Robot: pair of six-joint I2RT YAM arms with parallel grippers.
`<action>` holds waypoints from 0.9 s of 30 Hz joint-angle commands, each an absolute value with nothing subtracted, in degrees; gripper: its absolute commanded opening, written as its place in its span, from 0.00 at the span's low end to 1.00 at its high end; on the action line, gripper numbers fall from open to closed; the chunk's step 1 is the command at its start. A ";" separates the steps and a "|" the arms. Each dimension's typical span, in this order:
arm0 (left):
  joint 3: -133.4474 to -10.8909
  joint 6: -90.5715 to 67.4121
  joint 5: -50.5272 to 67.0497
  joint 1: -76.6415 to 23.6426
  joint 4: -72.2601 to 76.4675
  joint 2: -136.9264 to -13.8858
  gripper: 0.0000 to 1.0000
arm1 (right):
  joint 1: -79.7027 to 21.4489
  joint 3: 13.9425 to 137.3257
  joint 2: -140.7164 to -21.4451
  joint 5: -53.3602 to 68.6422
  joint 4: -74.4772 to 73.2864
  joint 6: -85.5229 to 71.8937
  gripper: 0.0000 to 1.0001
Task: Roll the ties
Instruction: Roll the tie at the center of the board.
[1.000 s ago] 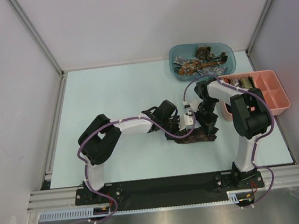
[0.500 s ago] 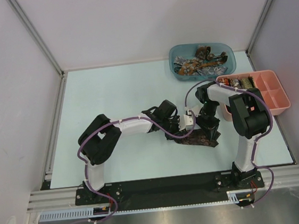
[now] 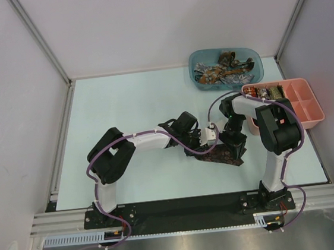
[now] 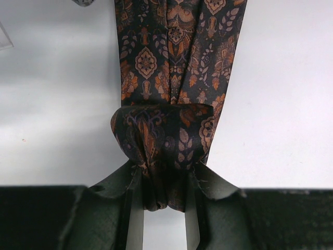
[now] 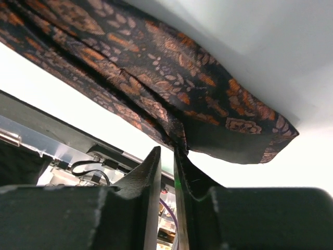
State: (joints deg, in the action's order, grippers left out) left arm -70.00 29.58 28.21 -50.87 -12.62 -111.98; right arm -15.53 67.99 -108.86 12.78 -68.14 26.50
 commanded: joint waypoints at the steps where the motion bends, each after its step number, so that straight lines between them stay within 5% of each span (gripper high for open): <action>1: -69.70 30.76 26.19 -50.01 -18.63 -113.03 0.14 | -15.56 67.15 -107.58 10.12 -67.06 25.66 0.22; 5: -69.87 30.85 26.37 -50.01 -18.63 -113.03 0.14 | -15.21 65.31 -107.05 9.84 -67.06 25.66 0.33; 13: -70.05 30.67 26.54 -50.01 -18.63 -113.03 0.14 | -14.77 63.02 -106.61 9.40 -66.36 24.96 0.36; 15: -70.05 30.76 26.54 -50.01 -18.63 -113.11 0.14 | -14.85 62.75 -106.87 10.02 -66.27 24.79 0.48; 17: -70.14 30.76 26.46 -50.01 -18.63 -113.11 0.14 | -14.77 63.28 -106.79 11.95 -66.10 24.52 0.48; 20: -70.05 30.59 26.54 -50.01 -18.63 -113.12 0.14 | -14.85 64.16 -106.44 13.27 -65.65 24.43 0.40; 24: -69.70 30.85 26.46 -50.01 -18.63 -112.76 0.14 | -14.59 65.65 -104.95 14.59 -67.14 25.22 0.02; 27: -69.26 30.85 26.72 -50.01 -18.37 -112.50 0.13 | -14.41 67.67 -103.98 15.38 -69.51 26.37 0.00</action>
